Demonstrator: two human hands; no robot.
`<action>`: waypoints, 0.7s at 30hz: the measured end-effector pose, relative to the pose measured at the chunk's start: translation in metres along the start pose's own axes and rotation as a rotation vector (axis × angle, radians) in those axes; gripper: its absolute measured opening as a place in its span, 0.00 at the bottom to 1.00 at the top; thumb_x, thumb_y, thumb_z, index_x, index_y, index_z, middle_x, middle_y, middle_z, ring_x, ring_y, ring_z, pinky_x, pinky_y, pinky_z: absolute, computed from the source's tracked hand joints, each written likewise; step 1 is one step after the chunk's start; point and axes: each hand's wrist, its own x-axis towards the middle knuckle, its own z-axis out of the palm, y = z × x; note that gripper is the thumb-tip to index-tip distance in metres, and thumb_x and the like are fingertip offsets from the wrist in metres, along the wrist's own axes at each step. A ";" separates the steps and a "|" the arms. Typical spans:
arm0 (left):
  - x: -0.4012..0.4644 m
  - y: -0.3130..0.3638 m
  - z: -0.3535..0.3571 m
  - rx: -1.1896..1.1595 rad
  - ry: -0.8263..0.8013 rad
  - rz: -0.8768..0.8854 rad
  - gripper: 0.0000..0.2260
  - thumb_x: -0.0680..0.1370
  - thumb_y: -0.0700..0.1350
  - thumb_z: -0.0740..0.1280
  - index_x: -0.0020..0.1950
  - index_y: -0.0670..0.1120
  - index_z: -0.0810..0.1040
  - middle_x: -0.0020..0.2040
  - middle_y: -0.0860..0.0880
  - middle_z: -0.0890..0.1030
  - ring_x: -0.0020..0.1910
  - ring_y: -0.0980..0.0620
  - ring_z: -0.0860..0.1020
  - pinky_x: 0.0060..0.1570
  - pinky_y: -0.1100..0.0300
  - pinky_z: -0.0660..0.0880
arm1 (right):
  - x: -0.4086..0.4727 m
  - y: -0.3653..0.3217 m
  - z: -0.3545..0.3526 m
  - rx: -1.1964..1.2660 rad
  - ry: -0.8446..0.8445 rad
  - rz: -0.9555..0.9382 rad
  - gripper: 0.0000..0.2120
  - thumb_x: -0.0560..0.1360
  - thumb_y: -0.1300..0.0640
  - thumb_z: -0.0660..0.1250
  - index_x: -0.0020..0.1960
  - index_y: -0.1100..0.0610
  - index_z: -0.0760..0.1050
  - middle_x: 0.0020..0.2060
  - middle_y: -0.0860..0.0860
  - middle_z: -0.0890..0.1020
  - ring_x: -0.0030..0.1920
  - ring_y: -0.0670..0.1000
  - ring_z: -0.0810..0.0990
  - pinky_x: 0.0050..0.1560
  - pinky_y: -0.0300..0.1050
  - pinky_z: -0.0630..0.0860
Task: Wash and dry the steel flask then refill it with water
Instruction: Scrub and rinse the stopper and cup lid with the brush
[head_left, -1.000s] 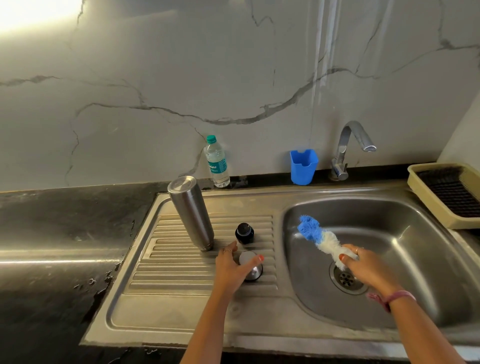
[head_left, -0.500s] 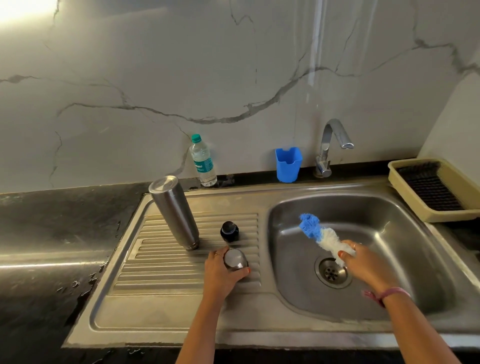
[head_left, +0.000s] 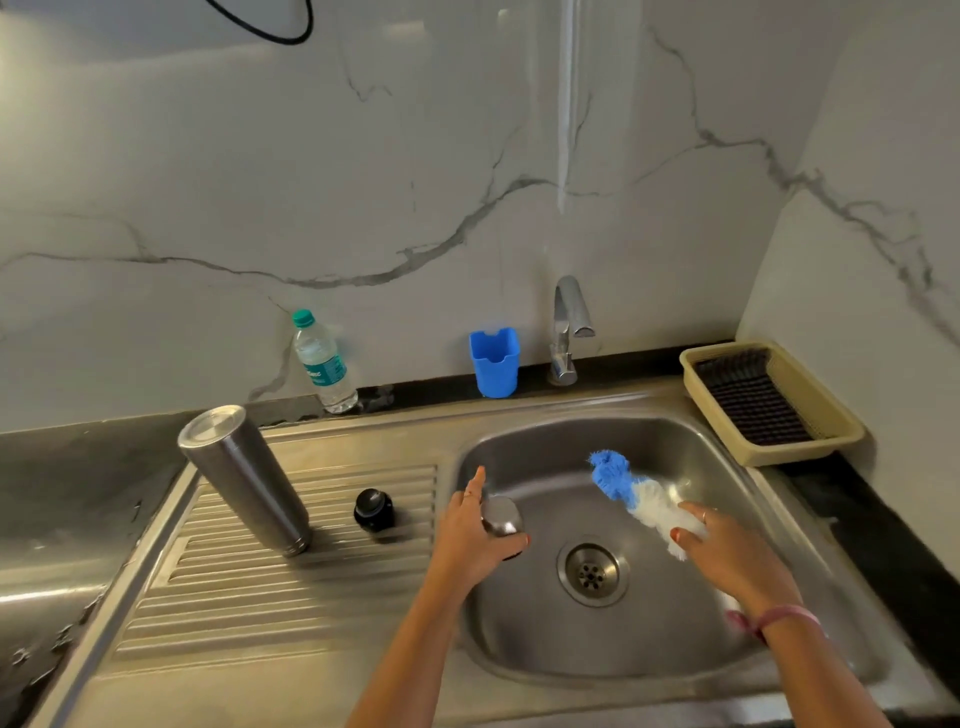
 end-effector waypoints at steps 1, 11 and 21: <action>0.009 0.011 0.003 0.048 -0.017 0.011 0.50 0.70 0.54 0.77 0.81 0.53 0.48 0.69 0.49 0.69 0.69 0.47 0.68 0.69 0.54 0.67 | 0.002 0.003 -0.004 -0.006 0.017 0.009 0.20 0.79 0.50 0.62 0.70 0.48 0.70 0.56 0.51 0.81 0.54 0.53 0.79 0.54 0.49 0.74; 0.105 0.104 0.010 0.376 -0.085 0.233 0.50 0.73 0.54 0.74 0.80 0.58 0.40 0.65 0.41 0.74 0.61 0.44 0.75 0.62 0.49 0.74 | 0.026 0.022 -0.021 0.002 0.056 -0.051 0.19 0.80 0.51 0.61 0.70 0.49 0.69 0.47 0.49 0.78 0.44 0.49 0.75 0.45 0.43 0.68; 0.184 0.142 0.021 0.589 -0.134 0.216 0.47 0.74 0.58 0.72 0.80 0.59 0.40 0.57 0.40 0.78 0.54 0.41 0.78 0.56 0.48 0.77 | 0.045 0.028 -0.028 0.034 0.108 -0.057 0.20 0.80 0.51 0.62 0.72 0.51 0.68 0.51 0.51 0.80 0.44 0.46 0.71 0.46 0.38 0.66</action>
